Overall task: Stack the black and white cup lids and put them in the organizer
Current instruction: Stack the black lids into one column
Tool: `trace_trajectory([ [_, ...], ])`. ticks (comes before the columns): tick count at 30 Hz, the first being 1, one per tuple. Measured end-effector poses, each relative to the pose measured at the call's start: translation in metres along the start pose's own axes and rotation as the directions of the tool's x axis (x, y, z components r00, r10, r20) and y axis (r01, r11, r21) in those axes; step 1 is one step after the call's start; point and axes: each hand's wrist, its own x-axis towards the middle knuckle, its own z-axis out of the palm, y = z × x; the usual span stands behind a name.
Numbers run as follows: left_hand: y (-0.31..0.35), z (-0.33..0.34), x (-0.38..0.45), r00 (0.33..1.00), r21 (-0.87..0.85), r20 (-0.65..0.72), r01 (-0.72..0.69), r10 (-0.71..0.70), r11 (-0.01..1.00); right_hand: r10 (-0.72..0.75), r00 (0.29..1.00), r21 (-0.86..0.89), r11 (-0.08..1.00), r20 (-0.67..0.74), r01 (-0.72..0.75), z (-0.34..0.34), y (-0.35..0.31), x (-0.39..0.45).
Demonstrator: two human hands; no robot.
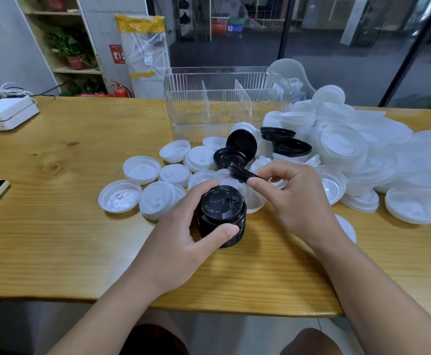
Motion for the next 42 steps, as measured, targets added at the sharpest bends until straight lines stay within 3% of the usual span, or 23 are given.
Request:
trace_trajectory([
  [9,-0.001,0.000,0.000,1.000,-0.001,-0.001,0.011,-0.011,1.000,0.005,1.000,0.003,1.000,-0.015,-0.005,0.000,-0.003,0.000],
  [15,-0.003,0.000,-0.001,1.000,0.005,0.001,0.010,-0.010,1.000,0.090,0.995,0.372,0.926,-0.039,-0.069,-0.008,-0.004,0.004],
  [19,-0.004,0.000,0.000,1.000,-0.002,0.002,0.005,-0.005,1.000,0.185,0.969,0.451,0.888,-0.164,-0.093,-0.008,-0.002,0.007],
  [23,-0.005,0.000,0.000,1.000,-0.002,0.003,0.011,-0.011,1.000,0.197,0.958,0.265,0.954,-0.207,-0.139,-0.005,0.008,0.009],
  [29,-0.004,0.000,0.000,1.000,-0.014,0.007,0.011,-0.011,1.000,0.032,0.999,-0.038,0.999,0.012,-0.031,0.005,0.016,0.008],
  [33,-0.004,0.000,0.000,1.000,-0.022,0.009,0.004,-0.004,1.000,-0.046,0.991,-0.273,0.959,0.126,0.080,0.010,0.016,0.004],
  [37,-0.004,0.000,-0.001,1.000,-0.013,0.010,0.008,-0.008,1.000,-0.032,0.998,-0.368,0.928,0.049,0.048,0.017,0.015,0.006],
  [42,-0.003,0.000,-0.001,1.000,-0.013,0.008,0.005,-0.005,1.000,-0.003,0.997,-0.426,0.904,0.071,0.033,0.025,0.012,0.011],
])
